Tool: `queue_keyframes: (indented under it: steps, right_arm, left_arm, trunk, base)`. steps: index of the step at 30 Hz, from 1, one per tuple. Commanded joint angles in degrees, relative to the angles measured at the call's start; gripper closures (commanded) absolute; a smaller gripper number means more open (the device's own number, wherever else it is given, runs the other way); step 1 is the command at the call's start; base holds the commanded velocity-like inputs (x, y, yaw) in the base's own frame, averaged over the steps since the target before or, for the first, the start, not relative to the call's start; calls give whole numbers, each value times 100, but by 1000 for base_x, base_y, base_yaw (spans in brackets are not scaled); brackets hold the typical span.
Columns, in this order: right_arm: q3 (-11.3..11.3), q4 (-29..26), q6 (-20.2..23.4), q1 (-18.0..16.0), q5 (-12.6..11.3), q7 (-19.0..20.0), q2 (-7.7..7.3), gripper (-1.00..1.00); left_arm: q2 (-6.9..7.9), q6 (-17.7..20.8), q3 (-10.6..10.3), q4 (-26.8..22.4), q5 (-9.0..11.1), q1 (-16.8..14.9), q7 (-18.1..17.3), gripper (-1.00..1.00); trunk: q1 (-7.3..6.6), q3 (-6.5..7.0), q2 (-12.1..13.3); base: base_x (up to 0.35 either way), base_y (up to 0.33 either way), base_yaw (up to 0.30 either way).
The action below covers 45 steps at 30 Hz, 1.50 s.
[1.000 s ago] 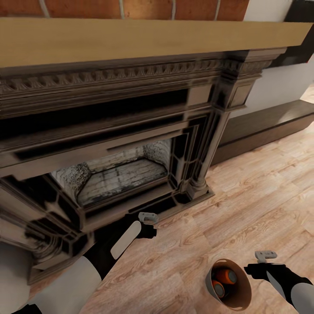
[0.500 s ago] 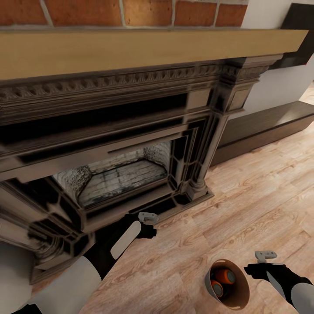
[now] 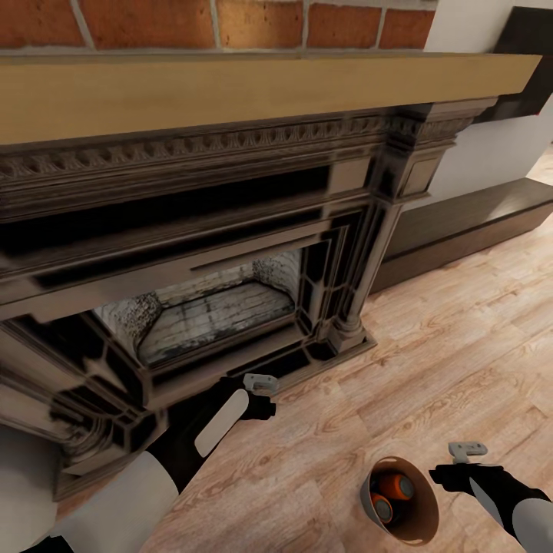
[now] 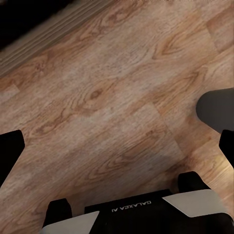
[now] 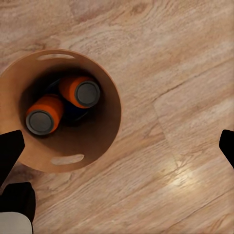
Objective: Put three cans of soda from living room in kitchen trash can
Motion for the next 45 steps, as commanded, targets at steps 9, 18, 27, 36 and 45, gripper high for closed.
queue_keyframes:
  steps: [9, 18, 27, 36, 45]
  right_arm:
    - [1, -2, 0, 0, -9, 3, 1, -100]
    - [2, 2, 0, 0, -10, -2, 1, -100]
    - [3, 0, -4, 0, -11, 1, 1, -100]
    - [-2, -12, -1, 0, -11, 5, 1, -100]
    - [-4, -13, 0, 0, -12, -2, 1, -100]
  left_arm:
    - [1, -1, 0, 0, 1, 1, 0, -100]
    - [0, -1, -8, 0, -3, 1, 0, -100]
    - [-2, -1, -9, 5, -8, 1, 0, -100]
    - [-2, -1, -9, 23, -11, -1, 0, -100]
    - [-10, -12, -7, 122, -16, -7, 0, -100]
  trunk:
    - [0, 0, 0]
    - [-88, 72, 160]
    - [-286, 233, 521]
    - [-483, 395, 882]
    - [-681, 557, 1243]
  base:
    - [0, 0, 0]
    - [0, 0, 0]
    - [0, 0, 0]
    - [0, 0, 0]
    - [0, 0, 0]
